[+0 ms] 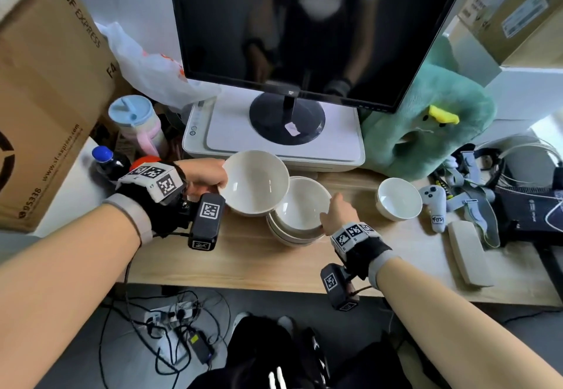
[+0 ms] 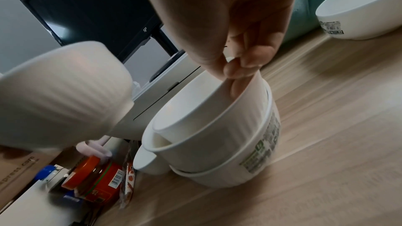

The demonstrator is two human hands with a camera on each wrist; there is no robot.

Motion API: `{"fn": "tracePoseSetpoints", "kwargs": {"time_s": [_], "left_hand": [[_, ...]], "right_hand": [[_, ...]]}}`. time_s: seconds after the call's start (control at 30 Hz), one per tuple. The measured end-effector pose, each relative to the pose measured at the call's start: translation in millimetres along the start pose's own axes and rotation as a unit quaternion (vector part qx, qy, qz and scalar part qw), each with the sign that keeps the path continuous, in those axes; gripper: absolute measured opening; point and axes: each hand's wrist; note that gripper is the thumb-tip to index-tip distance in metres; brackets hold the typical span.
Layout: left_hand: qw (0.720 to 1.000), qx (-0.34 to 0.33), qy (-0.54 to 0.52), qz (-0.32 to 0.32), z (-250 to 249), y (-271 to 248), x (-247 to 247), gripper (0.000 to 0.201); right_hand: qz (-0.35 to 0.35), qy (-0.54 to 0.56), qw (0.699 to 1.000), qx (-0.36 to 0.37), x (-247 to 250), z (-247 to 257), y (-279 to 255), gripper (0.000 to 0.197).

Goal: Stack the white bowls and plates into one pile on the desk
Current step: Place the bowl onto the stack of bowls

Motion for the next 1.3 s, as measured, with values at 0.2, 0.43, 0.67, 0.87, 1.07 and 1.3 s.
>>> {"fn": "tracePoseSetpoints", "kwargs": {"time_s": [0.2, 0.43, 0.67, 0.87, 1.07, 1.3], "left_hand": [[0.995, -0.023, -0.099, 0.025, -28, -12, -25, 0.06], [0.99, -0.039, -0.137, 0.017, -44, -12, -39, 0.057], [0.985, -0.044, -0.169, -0.009, -47, -10, -35, 0.048], [0.987, -0.037, -0.153, 0.013, -52, -13, -42, 0.046], [0.997, -0.034, -0.071, 0.006, -60, -8, -76, 0.019], [0.999, -0.03, 0.0, -0.032, -50, 13, -104, 0.039]], "right_hand": [[0.03, -0.002, 0.999, -0.019, 2, 1, 8, 0.034], [0.031, -0.058, 0.998, 0.012, 8, -2, 12, 0.03], [0.016, -0.112, 0.992, 0.056, 9, -5, 13, 0.034], [-0.038, 0.092, 0.995, -0.015, 23, -12, 22, 0.034], [0.042, 0.353, 0.935, -0.008, 45, -6, 15, 0.032], [0.029, 0.116, 0.993, 0.023, 27, -8, 18, 0.021]]}}
Point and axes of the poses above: each hand's wrist, its own y-axis towards the middle knuckle, its own x-axis out of the back of the hand, z = x × y, and after that the axes turned 14 degrees about -z, right-handed
